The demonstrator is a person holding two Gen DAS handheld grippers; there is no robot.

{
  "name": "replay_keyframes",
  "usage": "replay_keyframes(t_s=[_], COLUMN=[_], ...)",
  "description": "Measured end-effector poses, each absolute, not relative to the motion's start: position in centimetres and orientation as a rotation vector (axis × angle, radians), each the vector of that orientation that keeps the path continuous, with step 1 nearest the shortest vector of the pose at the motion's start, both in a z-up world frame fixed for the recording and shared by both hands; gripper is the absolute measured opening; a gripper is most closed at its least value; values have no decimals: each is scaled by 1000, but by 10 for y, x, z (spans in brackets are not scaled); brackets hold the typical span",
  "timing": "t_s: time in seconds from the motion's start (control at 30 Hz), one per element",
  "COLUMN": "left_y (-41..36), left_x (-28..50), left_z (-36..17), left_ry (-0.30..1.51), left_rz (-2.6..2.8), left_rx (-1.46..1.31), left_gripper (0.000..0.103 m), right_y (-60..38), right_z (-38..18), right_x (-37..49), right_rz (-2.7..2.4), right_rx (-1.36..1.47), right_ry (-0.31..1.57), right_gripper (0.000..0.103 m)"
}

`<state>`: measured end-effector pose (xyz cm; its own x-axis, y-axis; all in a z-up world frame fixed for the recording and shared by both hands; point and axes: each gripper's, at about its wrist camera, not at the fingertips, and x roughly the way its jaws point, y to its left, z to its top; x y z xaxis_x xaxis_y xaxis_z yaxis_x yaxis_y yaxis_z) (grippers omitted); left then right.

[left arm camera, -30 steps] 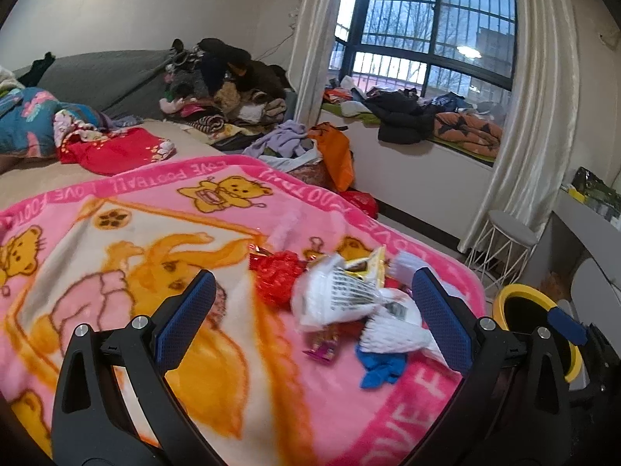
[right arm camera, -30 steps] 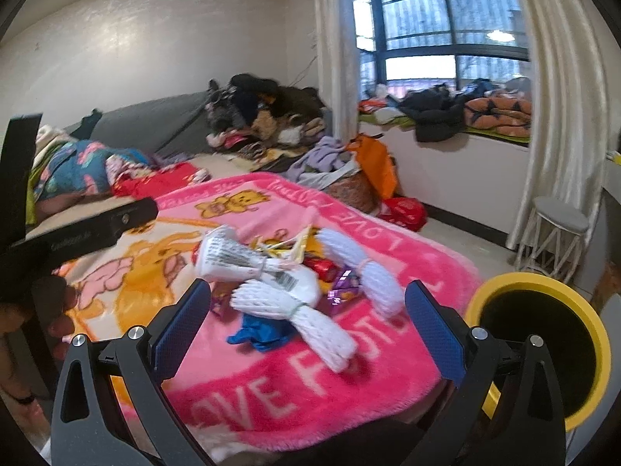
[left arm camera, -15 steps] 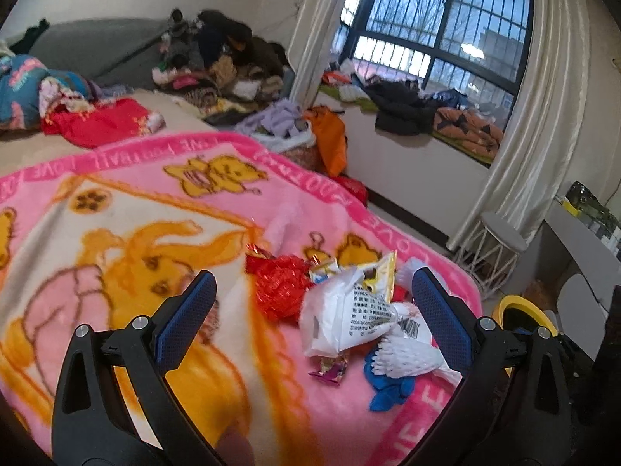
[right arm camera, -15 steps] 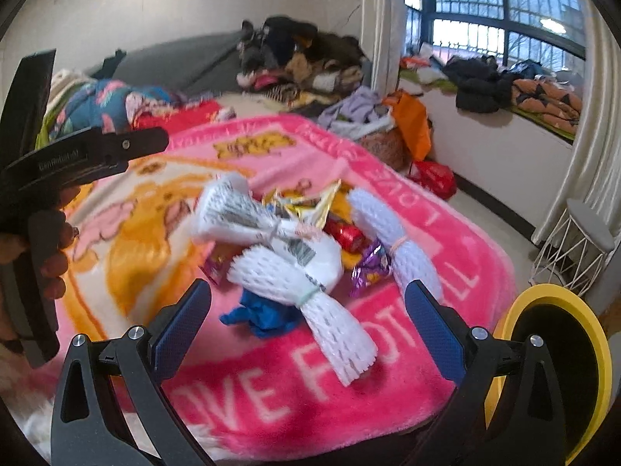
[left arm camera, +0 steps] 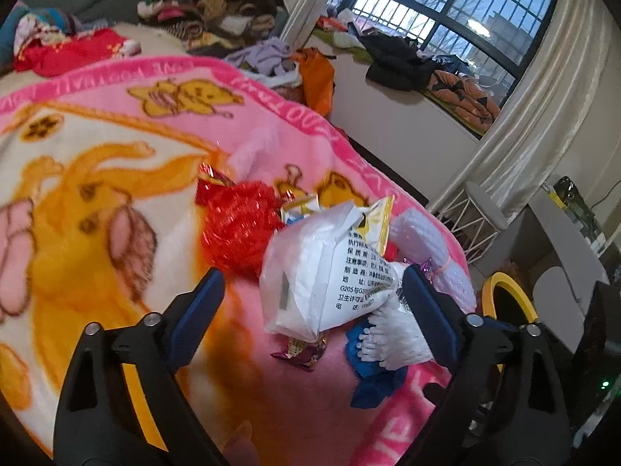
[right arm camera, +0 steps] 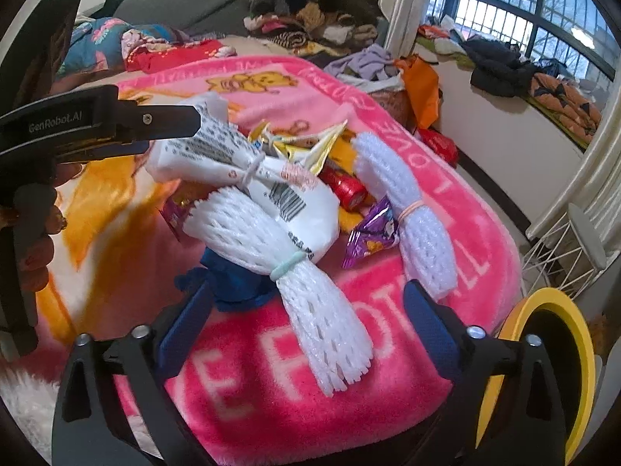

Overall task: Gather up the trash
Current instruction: 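Grasp the white plastic bag with the left tool while the right tool grasps a white foam net, then carry the white bag and foam net over the yellow-rimmed bin with both tools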

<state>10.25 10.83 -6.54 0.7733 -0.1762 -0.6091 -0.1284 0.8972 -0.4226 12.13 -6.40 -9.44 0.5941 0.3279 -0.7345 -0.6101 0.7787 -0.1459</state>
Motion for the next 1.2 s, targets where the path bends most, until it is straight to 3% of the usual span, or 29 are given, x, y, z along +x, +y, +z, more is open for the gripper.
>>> replay_keyframes(t_s=[0.07,0.17,0.23,0.33,0.57,1.2], left_y=[110,110,107,105,89,71], left_x=[103,104,103,100,88,81], left_z=[-68,-72,-71,-68,-47,12], left_ry=[706,722,726,720,666,520], left_rz=[-34,-51,-56,-63,-78,-87], left_rx=[-499,-532,-528,-532,-476,-409], left_gripper=[73,63,57,48,36,34], right_y=[-67,-72,-76,-83,-107,-174], right_z=[-99,-106,-109,-110,-101,-53], right_x=[126,130,130,127,114,105], right_rz=[570,592,617,644,652,524], right_rx=[-395,-365,-337,-301,-193,37], right_ry=[791,834,864,873,818,636], right_gripper=[79,59,34,25,23,20])
